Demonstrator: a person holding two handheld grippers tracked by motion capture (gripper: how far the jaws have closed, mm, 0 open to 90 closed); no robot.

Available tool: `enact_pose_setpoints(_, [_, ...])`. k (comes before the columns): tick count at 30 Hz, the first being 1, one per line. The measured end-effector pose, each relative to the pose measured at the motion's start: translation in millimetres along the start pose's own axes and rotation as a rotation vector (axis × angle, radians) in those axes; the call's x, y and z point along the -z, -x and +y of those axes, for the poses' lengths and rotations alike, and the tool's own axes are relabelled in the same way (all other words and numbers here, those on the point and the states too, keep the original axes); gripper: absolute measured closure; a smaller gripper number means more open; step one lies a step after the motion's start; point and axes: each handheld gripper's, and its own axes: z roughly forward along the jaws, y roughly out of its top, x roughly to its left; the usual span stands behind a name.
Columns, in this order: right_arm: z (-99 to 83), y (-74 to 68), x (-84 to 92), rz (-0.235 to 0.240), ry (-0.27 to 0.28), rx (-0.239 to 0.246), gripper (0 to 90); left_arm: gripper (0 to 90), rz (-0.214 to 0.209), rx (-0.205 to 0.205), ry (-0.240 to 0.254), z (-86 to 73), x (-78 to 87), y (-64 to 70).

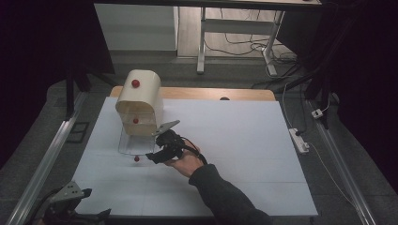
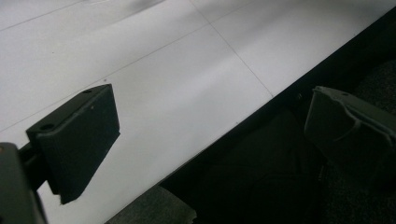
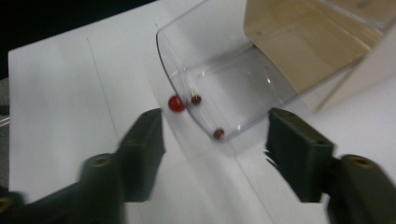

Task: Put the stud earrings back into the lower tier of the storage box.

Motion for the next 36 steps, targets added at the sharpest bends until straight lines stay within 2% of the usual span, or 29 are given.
enact_pose_setpoints(3, [-9.2,0.0,8.1,-0.012,-0.005,0.001,19.5,3.3,-0.001,0.002,0.001,0.0,0.2,-0.4])
enact_pose_setpoints(7, [-19.8,-0.6,20.3,-0.029,-0.028,0.017,9.8,3.3,-0.001,0.004,0.000,0.2,-0.2,-0.2])
enact_pose_setpoints(10, [-27.9,-1.6,31.6,-0.047,-0.041,0.056,6.0,3.3,-0.001,0.004,0.001,0.1,-0.1,-0.3])
enact_pose_setpoints(13, [-38.5,-2.4,43.0,-0.049,-0.041,0.067,2.3,3.3,-0.001,0.003,0.001,0.0,0.1,-0.4])
enact_pose_setpoints(20, [-65.3,-2.0,66.8,-0.033,-0.087,0.052,1.0,3.4,-0.001,0.003,-0.001,-0.1,0.1,-0.2])
enact_pose_setpoints(25, [-87.5,0.2,84.8,-0.038,-0.078,-0.003,0.4,3.3,-0.001,0.005,0.001,-0.5,0.5,-0.2])
enact_pose_setpoints(31, [-117.3,4.8,108.3,-0.089,-0.066,-0.048,0.0,3.4,-0.001,0.003,0.000,0.0,0.2,0.2])
enact_pose_setpoints(36, [-133.8,4.9,130.6,-0.132,-0.018,-0.096,0.0,3.3,-0.002,0.004,0.000,0.1,0.1,0.0])
